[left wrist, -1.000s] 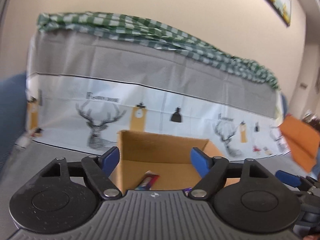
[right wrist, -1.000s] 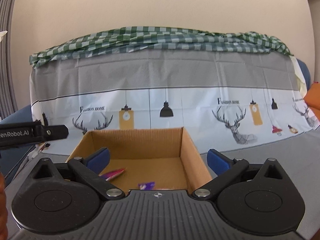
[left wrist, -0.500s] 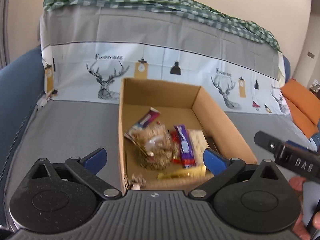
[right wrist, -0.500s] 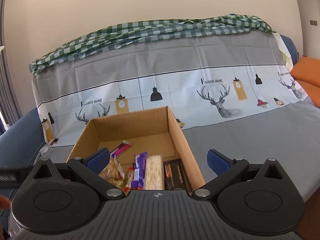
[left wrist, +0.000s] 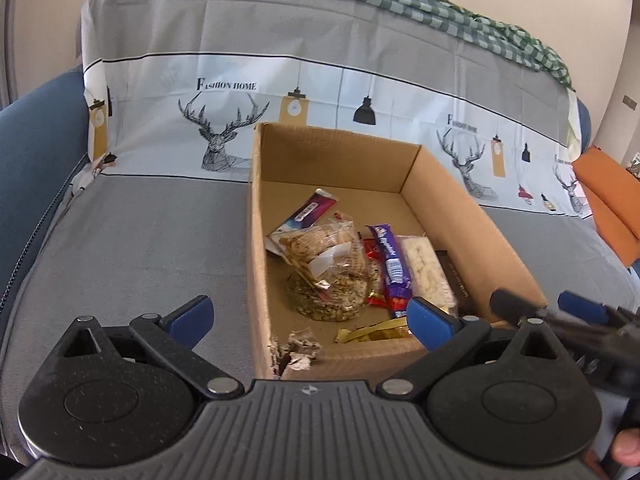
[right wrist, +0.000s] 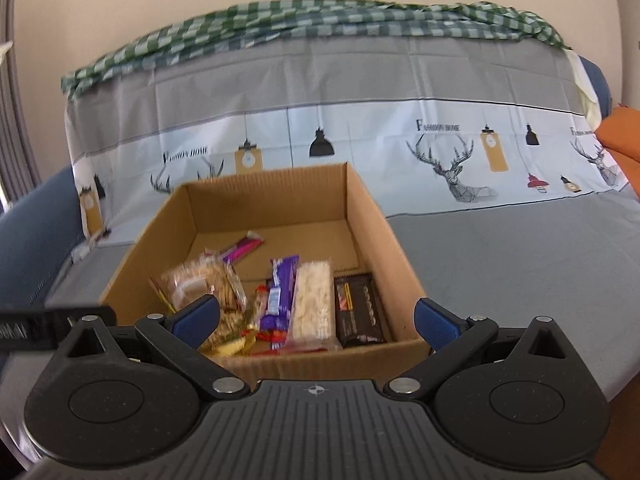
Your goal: Organize snacks
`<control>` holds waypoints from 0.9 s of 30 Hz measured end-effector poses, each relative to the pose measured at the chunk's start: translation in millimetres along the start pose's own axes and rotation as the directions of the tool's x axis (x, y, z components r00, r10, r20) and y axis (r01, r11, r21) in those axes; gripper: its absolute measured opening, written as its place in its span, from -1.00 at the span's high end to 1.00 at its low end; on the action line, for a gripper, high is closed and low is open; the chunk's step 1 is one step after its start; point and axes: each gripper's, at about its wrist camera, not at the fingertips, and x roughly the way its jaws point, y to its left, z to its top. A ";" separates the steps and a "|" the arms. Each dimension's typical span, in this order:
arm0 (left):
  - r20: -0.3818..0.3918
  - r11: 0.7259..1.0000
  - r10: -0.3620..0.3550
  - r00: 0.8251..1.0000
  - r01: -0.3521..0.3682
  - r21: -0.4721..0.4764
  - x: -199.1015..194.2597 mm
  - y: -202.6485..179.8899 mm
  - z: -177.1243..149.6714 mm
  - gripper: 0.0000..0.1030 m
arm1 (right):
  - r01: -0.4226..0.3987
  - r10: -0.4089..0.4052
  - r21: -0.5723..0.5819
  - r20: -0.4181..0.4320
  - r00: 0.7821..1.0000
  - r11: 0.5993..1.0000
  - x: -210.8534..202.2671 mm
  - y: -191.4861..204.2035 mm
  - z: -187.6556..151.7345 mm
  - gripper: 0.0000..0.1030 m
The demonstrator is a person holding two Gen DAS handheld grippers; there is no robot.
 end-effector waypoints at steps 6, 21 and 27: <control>-0.019 1.000 0.008 1.000 -0.008 -0.014 5.5 5.4 -0.6 -0.99 | 0.008 -0.009 -0.023 -0.024 1.000 1.000 12.7 2.0 -5.2 -0.99; -0.034 1.000 0.002 0.999 -0.001 0.013 11.6 -2.6 -4.6 -0.99 | -0.008 0.008 -0.033 -0.021 1.000 0.999 16.2 4.3 -7.0 -0.99; -0.037 1.000 0.003 0.999 -0.002 0.020 12.2 -3.4 -5.7 -0.99 | -0.013 0.012 -0.015 -0.017 1.000 1.000 16.9 1.7 -5.3 -0.99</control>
